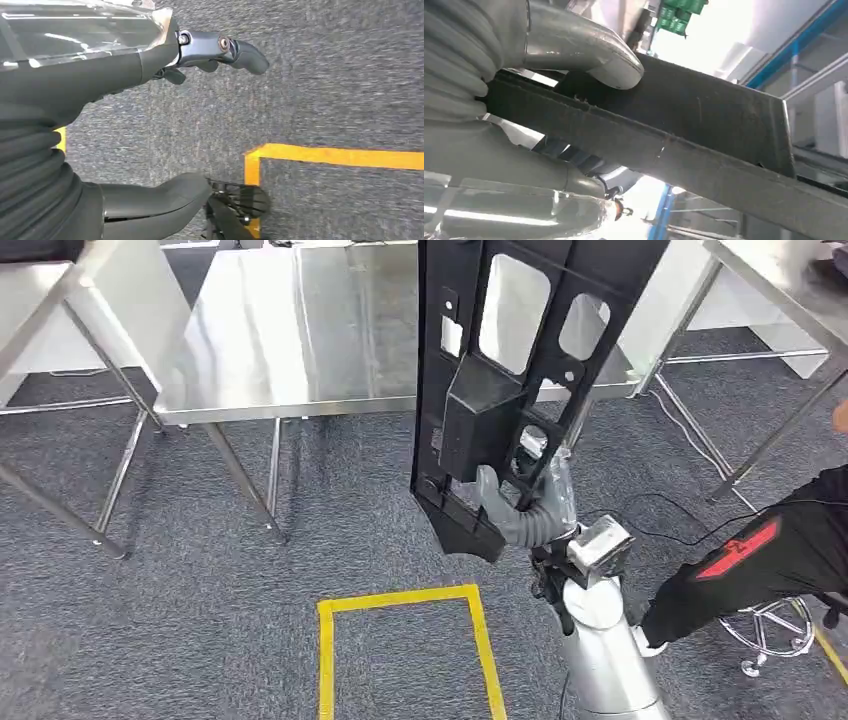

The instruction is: Take the parts from the cabinet and place them on the table.

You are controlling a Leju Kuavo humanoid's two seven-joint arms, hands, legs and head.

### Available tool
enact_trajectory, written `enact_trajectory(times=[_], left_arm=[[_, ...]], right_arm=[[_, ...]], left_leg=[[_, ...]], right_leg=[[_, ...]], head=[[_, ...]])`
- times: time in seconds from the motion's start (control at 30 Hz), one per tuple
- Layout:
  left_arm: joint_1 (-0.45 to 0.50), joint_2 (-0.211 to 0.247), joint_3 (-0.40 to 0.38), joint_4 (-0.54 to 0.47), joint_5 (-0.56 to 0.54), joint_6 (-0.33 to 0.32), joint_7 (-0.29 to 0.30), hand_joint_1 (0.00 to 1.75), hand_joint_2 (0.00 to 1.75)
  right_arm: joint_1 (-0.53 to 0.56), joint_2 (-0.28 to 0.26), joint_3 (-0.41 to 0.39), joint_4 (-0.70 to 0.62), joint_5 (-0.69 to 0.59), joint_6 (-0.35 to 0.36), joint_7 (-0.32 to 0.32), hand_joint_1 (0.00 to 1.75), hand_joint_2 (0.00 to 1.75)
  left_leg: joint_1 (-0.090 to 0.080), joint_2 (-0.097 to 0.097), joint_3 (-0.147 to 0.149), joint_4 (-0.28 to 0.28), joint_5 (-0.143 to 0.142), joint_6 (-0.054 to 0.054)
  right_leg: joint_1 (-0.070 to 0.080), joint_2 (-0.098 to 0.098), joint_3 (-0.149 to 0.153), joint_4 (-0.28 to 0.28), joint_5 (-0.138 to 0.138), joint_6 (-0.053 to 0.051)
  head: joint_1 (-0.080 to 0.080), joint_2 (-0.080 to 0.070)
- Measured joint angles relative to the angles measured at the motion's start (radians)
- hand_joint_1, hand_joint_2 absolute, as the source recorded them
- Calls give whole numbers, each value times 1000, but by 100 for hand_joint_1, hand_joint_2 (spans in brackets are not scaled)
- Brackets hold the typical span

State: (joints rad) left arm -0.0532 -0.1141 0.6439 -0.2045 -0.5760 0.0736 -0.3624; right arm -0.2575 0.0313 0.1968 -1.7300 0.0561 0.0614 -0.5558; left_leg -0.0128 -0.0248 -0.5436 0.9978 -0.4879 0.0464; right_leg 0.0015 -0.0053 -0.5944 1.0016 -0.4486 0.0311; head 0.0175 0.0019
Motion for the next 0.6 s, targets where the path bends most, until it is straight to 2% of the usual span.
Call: enact_trajectory(times=[0.07, 0.1, 0.13, 0.17, 0.2, 0.23, 0.27, 0.3, 0.33, 0.37, 0.4, 0.43, 0.47, 0.5, 0.53, 0.57, 0.6], left_arm=[[4, -1, 0, 0, 0, 0, 0, 0, 175], [3, 1, 0, 0, 0, 0, 0, 0, 175], [2, 2, 0, 0, 0, 1, 0, 0, 175], [0, 0, 0, 0, 0, 1, -1, 0, 175], [0, 0, 0, 0, -1, 1, -1, 0, 175], [0, 0, 0, 0, -2, 1, -2, 0, 175], [2, 0, 0, 0, -2, 1, -2, 0, 175], [3, 0, 0, 0, -2, 1, -2, 0, 175], [3, 0, 0, 0, -3, 1, -2, 0, 175], [3, 1, 0, 0, -3, 2, -2, 0, 175], [2, 1, 0, 0, -6, 2, -2, 0, 175], [2, 2, 0, 0, -7, 2, -2, 0, 175], [2, 2, 0, 1, -7, 1, -2, 0, 175], [0, 2, 0, 0, -9, 1, -5, 0, 175], [1, 2, 0, 0, -9, 2, -5, 0, 175], [4, 2, 0, 0, -9, 2, -5, 0, 175], [3, 0, 0, 0, -9, 1, -5, 0, 175]], right_arm=[[3, -2, -1, 0, 0, 0, 0, 175, 175], [3, -2, -1, 0, 0, 0, 0, 175, 175], [1, -2, -1, 0, 1, 0, 0, 175, 175], [-2, 0, -1, 0, 0, 0, 0, 175, 175], [-3, 1, 0, 0, 0, 0, 0, 175, 175], [-3, 1, 0, 0, 1, 0, 0, 175, 175], [-1, 1, 0, 0, 1, 0, 0, 175, 175], [-1, 1, 0, 1, 1, 0, 0, 175, 175], [-1, 1, 0, 2, 1, 0, 0, 175, 175], [-1, 0, 0, 2, 1, 0, 0, 175, 175], [-2, 0, 0, 2, 1, 0, 0, 175, 175], [-2, 1, 0, 2, 1, 0, 0, 175, 175], [-4, 0, -1, 3, 1, 0, 1, 175, 175], [-8, 0, -1, 4, 0, 1, 2, 175, 175], [-9, 1, 0, 5, 1, 2, 5, 175, 175], [-6, 2, 0, 5, 1, 2, 6, 175, 175], [-8, 1, 0, 5, 0, 3, 6, 175, 175]], left_leg=[[-1, 3, 8, 10, 2, -6], [0, 4, 7, 16, -4, -11], [2, 7, -2, 35, -17, -16], [6, 11, -25, 86, -41, -24], [13, 12, -66, 154, -69, -31], [18, 14, -118, 236, -101, -40], [21, 17, -162, 291, -113, -46], [25, 18, -185, 302, -102, -47], [28, 20, -183, 270, -66, -48], [31, 22, -162, 204, -12, -49], [32, 23, -123, 104, 56, -47], [33, 24, -97, 31, 95, -43], [24, 25, -97, 35, 54, -40], [20, 25, -92, 27, 32, -30], [16, 23, -88, 23, 58, -20], [14, 21, -87, 20, 56, -8], [15, 21, -68, 16, 55, 1]], right_leg=[[-3, 3, 0, -5, 3, -19], [-19, 5, 21, -10, 2, -22], [-18, 5, 31, -14, -1, -25], [-20, 3, 37, -14, -6, -32], [-20, 3, 41, -14, -9, -36], [-19, 3, 44, -14, -14, -40], [-19, 4, 48, -13, -20, -38], [-19, 5, 54, -13, -25, -36], [-20, 7, 62, -13, -32, -33], [-21, 7, 75, -13, -40, -30], [-22, 7, 90, -13, -51, -25], [-23, 6, 101, -14, -60, -21], [-18, 6, 108, -16, -64, -15], [-19, 6, 99, -18, -67, -9], [-17, 5, 99, -21, -73, 0], [-12, 5, 110, -1, -64, 12], [-10, 6, 117, -2, -65, 17]], head=[[0, 0], [-2, 0], [2, 0], [-7, 0], [-6, 0], [-6, 0], [-7, 0], [-6, 0], [-7, 0], [-7, 0], [-7, 0], [-6, 0], [-6, 0], [-11, 0], [-6, 0], [-7, 0], [-7, 0]])
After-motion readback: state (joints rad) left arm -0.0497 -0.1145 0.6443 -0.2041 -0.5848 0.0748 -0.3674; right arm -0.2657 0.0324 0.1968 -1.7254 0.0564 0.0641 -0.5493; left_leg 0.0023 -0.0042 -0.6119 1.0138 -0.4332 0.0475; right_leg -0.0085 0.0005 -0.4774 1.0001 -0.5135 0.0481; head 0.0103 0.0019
